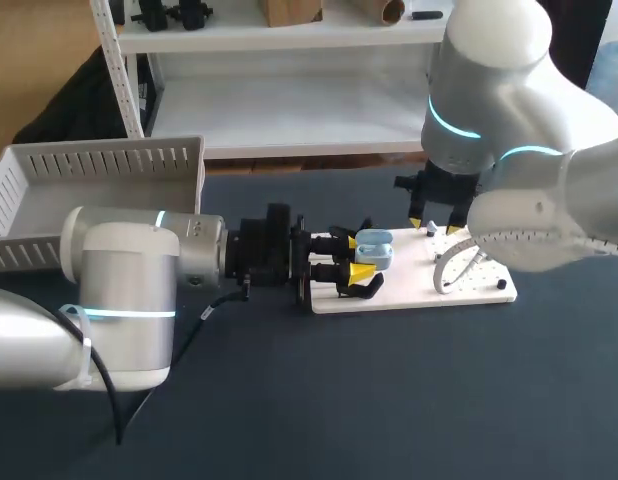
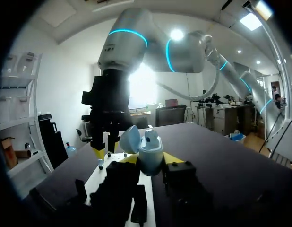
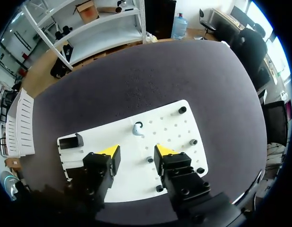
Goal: Pick up each earbud case from the left stands, insert the matching earbuds, close the lid, and place the case in the box.
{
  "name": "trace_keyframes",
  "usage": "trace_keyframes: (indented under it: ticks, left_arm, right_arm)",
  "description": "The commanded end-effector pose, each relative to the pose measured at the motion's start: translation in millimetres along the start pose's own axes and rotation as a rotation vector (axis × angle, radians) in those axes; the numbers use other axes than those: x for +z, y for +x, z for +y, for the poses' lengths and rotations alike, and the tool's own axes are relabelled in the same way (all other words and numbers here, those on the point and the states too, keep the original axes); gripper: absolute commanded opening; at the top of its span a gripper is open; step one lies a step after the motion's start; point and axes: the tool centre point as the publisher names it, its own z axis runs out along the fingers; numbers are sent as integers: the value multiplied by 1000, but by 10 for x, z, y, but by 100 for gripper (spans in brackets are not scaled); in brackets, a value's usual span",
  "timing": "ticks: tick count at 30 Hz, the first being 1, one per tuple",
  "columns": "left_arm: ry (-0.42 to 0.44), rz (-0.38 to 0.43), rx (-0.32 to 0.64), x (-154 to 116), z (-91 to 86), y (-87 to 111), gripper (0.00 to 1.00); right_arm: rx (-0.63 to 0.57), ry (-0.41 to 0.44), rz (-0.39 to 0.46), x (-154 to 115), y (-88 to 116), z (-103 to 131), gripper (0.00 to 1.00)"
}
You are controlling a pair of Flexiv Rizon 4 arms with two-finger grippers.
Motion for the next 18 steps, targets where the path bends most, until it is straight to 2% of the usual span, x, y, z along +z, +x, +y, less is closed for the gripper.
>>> trace_keyframes:
  ticks: [1, 12, 18]
  left_arm:
    - [-4, -4, 2, 5, -2, 10, 0]
    - [-4, -4, 2, 5, -2, 10, 0]
    - [-4, -4, 2, 5, -2, 10, 0]
  right_arm:
    - [23, 13, -6, 39, -33, 28, 43]
    - [160, 61, -6, 142, -103, 78, 45]
    - [220, 75, 3, 207, -149, 94, 42]
